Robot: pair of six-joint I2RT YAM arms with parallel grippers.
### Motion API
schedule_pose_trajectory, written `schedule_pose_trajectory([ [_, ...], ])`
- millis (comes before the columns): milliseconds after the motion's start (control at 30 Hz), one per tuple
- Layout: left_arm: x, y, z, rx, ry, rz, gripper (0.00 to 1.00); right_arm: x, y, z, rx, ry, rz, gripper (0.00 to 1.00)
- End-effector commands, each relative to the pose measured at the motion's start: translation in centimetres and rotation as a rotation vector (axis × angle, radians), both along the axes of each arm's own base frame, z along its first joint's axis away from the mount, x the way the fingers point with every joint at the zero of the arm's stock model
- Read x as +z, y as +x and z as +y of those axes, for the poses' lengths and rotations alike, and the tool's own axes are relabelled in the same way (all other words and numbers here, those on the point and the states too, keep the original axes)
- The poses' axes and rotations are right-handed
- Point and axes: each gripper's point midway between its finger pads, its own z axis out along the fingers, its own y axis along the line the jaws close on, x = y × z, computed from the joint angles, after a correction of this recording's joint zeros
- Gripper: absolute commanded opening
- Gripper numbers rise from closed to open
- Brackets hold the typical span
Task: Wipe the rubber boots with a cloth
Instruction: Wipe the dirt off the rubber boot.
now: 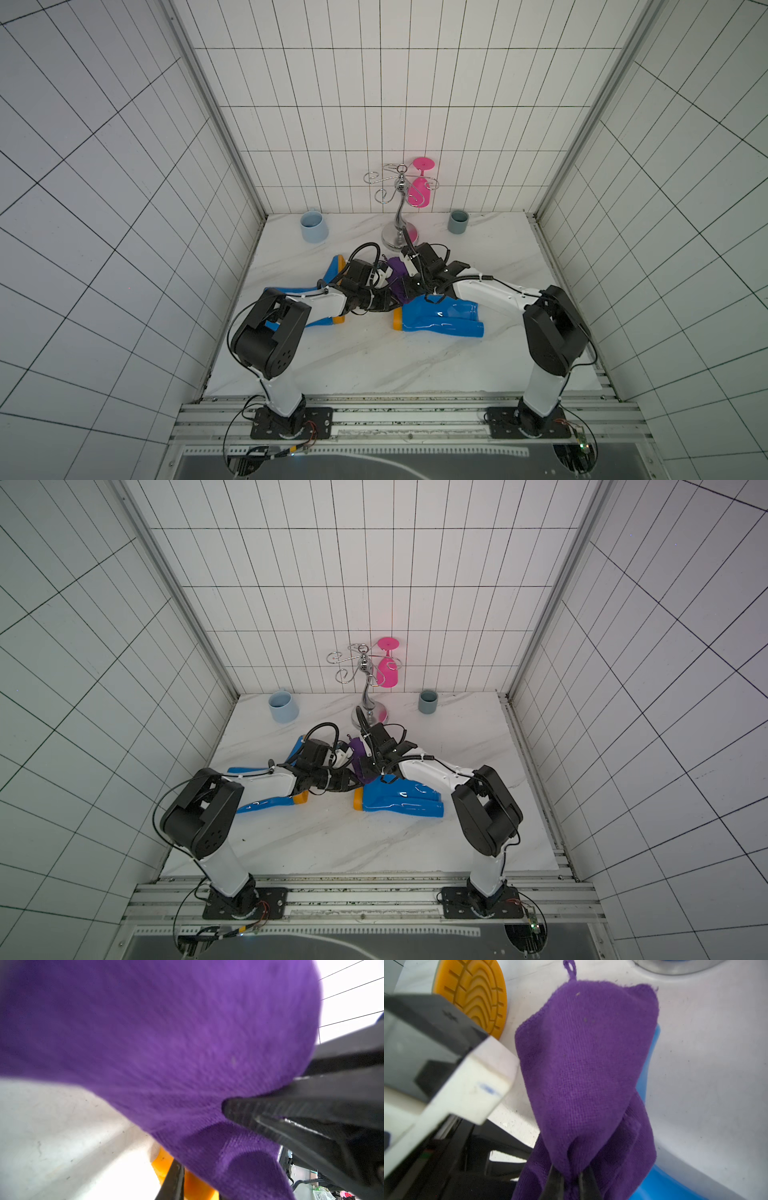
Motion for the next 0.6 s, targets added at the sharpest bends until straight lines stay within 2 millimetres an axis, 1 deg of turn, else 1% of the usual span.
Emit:
schedule_pose_trajectory([
  [0, -6.6, -3.3, 3.1, 0.049, 0.191, 0.182, 0.06, -2.5, -3.5, -1.9, 0.007, -0.051, 0.113, 0.00],
  [167, -6.7, -3.2, 3.3, 0.057, 0.190, 0.184, 0.06, -4.2, -6.3, -2.9, 0.020, -0.060, 0.189, 0.00],
  [333, -6.7, -3.1, 3.3, 0.061, 0.189, 0.186, 0.06, -5.0, -9.7, -2.8, 0.059, -0.079, 0.255, 0.00],
  [433, -6.7, -3.1, 3.4, 0.064, 0.188, 0.186, 0.06, -5.2, -11.8, -3.2, 0.073, -0.100, 0.286, 0.00],
  [567, -6.8, -3.1, 3.4, 0.064, 0.189, 0.187, 0.06, -4.7, -13.4, -4.2, 0.071, -0.103, 0.305, 0.00],
])
